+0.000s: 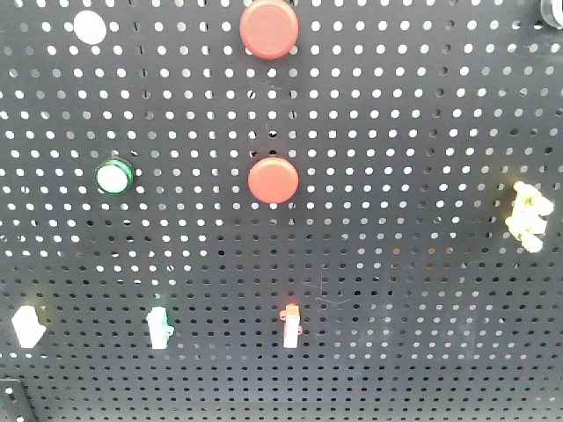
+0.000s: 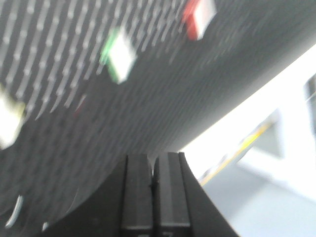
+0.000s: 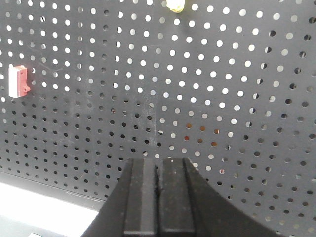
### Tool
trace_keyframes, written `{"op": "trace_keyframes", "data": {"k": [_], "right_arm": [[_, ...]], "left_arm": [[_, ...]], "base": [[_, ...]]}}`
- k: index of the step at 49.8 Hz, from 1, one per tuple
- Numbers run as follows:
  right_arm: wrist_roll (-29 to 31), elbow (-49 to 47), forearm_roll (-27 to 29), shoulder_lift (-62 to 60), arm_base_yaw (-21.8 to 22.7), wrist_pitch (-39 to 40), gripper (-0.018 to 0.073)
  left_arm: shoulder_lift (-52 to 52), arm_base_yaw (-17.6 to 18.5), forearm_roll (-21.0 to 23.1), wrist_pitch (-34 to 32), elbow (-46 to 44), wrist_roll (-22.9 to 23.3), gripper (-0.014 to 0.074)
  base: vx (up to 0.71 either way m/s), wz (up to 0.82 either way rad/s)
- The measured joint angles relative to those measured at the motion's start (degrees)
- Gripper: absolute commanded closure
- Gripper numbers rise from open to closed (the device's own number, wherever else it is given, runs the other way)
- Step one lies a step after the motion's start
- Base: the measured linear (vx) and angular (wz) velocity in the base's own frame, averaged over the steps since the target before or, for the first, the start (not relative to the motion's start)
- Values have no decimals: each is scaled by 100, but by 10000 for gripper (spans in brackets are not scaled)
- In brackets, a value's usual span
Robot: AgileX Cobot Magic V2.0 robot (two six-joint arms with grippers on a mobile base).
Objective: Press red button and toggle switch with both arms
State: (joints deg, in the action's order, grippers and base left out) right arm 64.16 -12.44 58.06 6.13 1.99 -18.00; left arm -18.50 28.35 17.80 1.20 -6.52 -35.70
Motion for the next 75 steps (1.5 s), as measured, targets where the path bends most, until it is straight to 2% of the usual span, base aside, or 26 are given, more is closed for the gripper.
{"op": "trace_keyframes", "data": {"k": [3, 9, 15, 21, 29, 75], "right_arm": [[0, 0, 0, 0, 0, 0, 562], [0, 0, 0, 0, 0, 0, 562], [0, 0, 0, 0, 0, 0, 562], [0, 0, 0, 0, 0, 0, 562], [0, 0, 0, -2, 0, -1, 562], [-7, 10, 0, -2, 0, -1, 562]], "left_arm": [[19, -276, -412, 13, 183, 672, 594], [337, -815, -899, 4, 600, 1982, 594], [1036, -1135, -1037, -69, 815, 2420, 594], [1728, -1372, -1096, 23, 815, 2478, 594], [1914, -1566, -1103, 201, 815, 2460, 594], [1914, -1579, -1103, 241, 815, 2460, 594]], "base": [[0, 0], [0, 0], [0, 0], [0, 0], [0, 0], [0, 0]]}}
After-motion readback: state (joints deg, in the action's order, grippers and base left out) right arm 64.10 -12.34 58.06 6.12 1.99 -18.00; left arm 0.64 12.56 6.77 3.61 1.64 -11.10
